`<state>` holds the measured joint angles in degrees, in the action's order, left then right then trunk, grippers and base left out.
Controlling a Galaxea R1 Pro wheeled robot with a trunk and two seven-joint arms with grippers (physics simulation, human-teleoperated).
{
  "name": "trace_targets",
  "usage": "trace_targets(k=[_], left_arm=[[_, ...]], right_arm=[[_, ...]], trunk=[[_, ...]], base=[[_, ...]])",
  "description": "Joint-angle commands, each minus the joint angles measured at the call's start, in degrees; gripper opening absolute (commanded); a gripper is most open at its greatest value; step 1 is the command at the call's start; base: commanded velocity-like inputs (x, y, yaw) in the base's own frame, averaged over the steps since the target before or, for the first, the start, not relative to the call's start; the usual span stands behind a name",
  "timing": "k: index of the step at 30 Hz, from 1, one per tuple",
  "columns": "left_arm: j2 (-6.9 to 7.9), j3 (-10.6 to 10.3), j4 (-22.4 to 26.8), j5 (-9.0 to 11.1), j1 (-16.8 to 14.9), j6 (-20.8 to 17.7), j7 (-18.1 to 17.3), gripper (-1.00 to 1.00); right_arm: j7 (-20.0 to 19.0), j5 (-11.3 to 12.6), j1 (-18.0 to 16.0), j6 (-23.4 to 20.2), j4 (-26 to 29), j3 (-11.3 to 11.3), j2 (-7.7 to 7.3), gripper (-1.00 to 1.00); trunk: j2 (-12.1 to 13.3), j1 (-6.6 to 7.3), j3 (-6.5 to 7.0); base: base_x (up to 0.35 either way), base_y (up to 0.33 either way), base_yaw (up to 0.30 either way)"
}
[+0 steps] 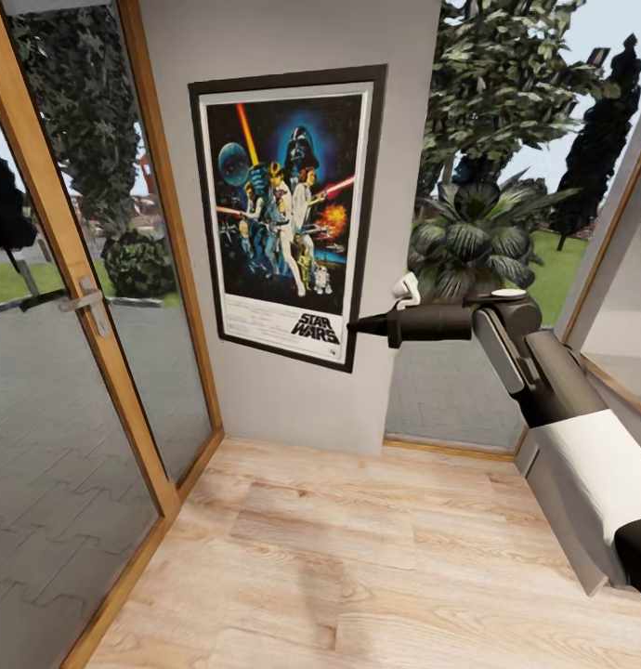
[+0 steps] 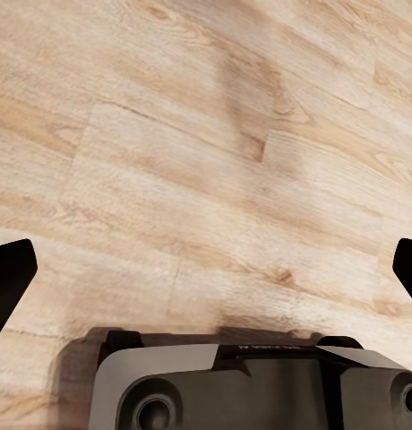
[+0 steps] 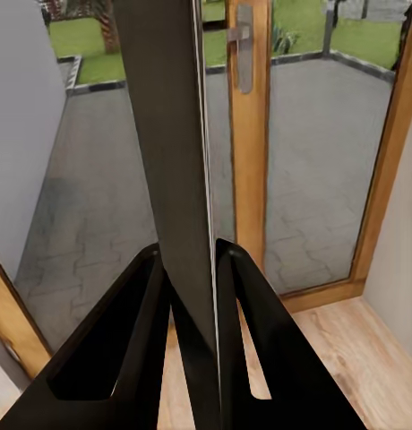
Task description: Pick up the poster from the kitchen countertop and hang it on one of the wall nails in the kitchen.
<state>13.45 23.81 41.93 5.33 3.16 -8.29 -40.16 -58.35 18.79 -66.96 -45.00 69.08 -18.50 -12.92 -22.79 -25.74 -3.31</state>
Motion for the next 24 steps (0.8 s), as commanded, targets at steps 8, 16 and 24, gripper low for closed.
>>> trace_targets(k=[8,16,24], left_arm=[[0.0,0.1,0.1,0.6,0.0,-0.6,-0.2,1.0],[0.0,0.1,0.1,0.6,0.0,-0.6,-0.2,1.0],[0.0,0.1,0.1,0.6,0.0,-0.6,-0.2,1.0]], right_arm=[[0.1,0.4,-0.5,-0.4,-0.3,0.5,-0.01,-1.0],[0.2,0.4,-1.4,-0.4,-1.2,0.6,0.17,-1.0],[0.2,0.5,-1.5,-0.4,-1.3,0.6,0.26,-1.0]], trunk=[[-0.1,-0.04,-0.12],[-0.1,-0.04,-0.12],[-0.1,-0.04,-0.12]], base=[[0.0,0.0,0.0],[0.0,0.0,0.0],[0.0,0.0,0.0]])
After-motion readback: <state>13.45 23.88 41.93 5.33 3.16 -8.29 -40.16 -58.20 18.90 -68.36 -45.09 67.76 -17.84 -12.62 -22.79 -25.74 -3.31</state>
